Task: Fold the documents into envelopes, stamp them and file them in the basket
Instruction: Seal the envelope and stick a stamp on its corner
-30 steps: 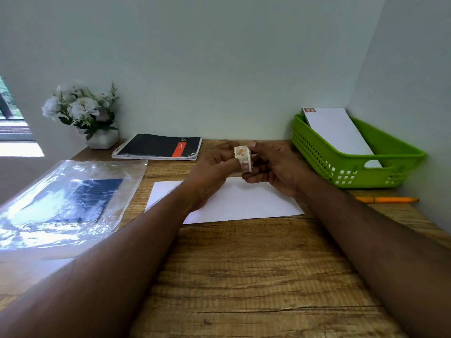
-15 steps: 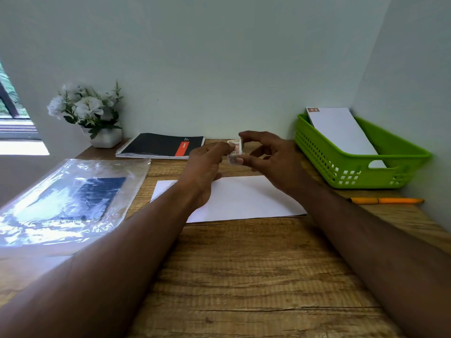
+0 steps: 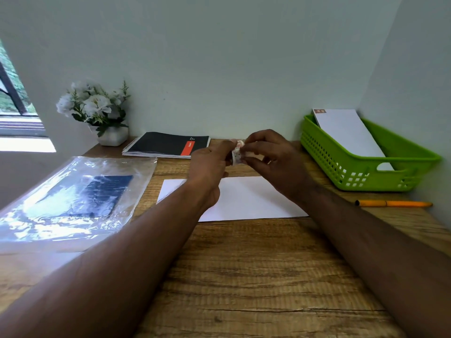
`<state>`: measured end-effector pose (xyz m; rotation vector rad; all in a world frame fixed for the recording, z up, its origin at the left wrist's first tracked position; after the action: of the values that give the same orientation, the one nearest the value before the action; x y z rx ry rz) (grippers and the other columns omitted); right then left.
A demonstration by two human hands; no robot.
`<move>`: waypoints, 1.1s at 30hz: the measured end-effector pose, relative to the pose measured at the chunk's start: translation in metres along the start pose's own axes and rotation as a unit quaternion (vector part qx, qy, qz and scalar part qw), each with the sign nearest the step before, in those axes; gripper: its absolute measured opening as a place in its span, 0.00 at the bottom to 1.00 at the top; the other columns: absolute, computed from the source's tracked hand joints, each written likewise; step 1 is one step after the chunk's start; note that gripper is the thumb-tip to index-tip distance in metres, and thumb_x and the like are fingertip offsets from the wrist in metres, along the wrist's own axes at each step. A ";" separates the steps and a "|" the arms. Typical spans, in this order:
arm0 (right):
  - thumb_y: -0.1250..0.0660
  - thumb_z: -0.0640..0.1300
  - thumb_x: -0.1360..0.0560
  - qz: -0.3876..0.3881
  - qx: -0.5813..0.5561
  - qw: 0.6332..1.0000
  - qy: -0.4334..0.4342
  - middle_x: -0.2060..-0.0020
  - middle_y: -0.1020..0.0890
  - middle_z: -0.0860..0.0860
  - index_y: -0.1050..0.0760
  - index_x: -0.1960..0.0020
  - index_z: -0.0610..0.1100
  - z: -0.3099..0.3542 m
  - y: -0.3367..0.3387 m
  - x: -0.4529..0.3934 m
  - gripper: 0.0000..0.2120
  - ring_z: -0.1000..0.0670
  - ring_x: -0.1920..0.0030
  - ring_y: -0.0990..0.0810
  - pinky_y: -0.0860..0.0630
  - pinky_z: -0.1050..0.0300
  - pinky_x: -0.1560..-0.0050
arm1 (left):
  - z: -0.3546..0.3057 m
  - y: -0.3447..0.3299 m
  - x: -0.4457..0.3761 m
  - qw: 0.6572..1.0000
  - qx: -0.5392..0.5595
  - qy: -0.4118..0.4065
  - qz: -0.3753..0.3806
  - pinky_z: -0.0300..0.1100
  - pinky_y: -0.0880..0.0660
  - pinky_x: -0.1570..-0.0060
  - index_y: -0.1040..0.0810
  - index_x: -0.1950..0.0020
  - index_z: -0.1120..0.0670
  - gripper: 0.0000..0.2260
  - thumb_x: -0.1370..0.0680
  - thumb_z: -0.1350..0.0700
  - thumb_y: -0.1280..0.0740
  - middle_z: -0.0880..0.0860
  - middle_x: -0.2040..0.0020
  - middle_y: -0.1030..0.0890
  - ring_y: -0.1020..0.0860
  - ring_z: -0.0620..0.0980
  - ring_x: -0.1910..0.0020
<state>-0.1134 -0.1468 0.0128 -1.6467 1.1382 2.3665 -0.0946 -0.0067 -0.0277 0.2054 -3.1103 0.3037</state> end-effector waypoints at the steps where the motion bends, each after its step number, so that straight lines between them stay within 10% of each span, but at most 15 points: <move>1: 0.28 0.39 0.28 0.000 -0.014 1.000 -0.012 0.53 0.20 0.45 0.17 0.52 0.38 -0.001 -0.001 0.001 0.07 0.52 0.55 0.21 0.25 0.63 0.61 | 0.000 0.000 0.000 1.000 -0.006 0.001 -0.004 0.52 0.23 0.45 0.17 0.51 0.56 0.08 0.24 0.51 0.30 0.56 0.53 0.15 0.18 0.56 0.48; 9: 0.27 0.39 0.28 -0.020 -0.042 0.996 -0.070 0.55 0.20 0.49 0.17 0.50 0.40 -0.012 0.000 0.000 0.07 0.58 0.62 0.24 0.29 0.71 0.60 | 0.000 0.000 -0.003 1.000 -0.025 -0.009 -0.006 0.45 0.25 0.52 0.20 0.55 0.55 0.07 0.24 0.51 0.30 0.55 0.53 0.16 0.18 0.53 0.50; 19: 0.32 0.39 0.26 0.015 0.053 0.998 -0.003 0.55 0.21 0.45 0.19 0.54 0.38 0.002 -0.003 -0.002 0.05 0.53 0.64 0.24 0.24 0.57 0.66 | -0.002 -0.002 0.004 1.000 -0.022 -0.016 0.000 0.43 0.26 0.57 0.21 0.57 0.55 0.06 0.23 0.53 0.31 0.52 0.60 0.18 0.20 0.47 0.62; 33: 0.33 0.36 0.29 0.062 -0.177 0.979 -0.076 0.55 0.20 0.49 0.25 0.58 0.45 0.013 -0.007 -0.001 0.06 0.52 0.63 0.23 0.28 0.65 0.67 | -0.011 0.027 -0.014 0.998 0.011 -0.004 -0.059 0.44 0.20 0.58 0.19 0.54 0.57 0.08 0.24 0.53 0.29 0.54 0.58 0.15 0.16 0.51 0.58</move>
<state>-0.1200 -0.1341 0.0120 -1.4821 0.8559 2.8536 -0.0846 0.0236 -0.0227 0.3904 -3.0870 0.3356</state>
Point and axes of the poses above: each hand's wrist, its own x-axis away from the middle knuckle, its own y-axis out of the back of the hand, z = x × y, the point moved 6 cm from there along -x, towards the middle knuckle
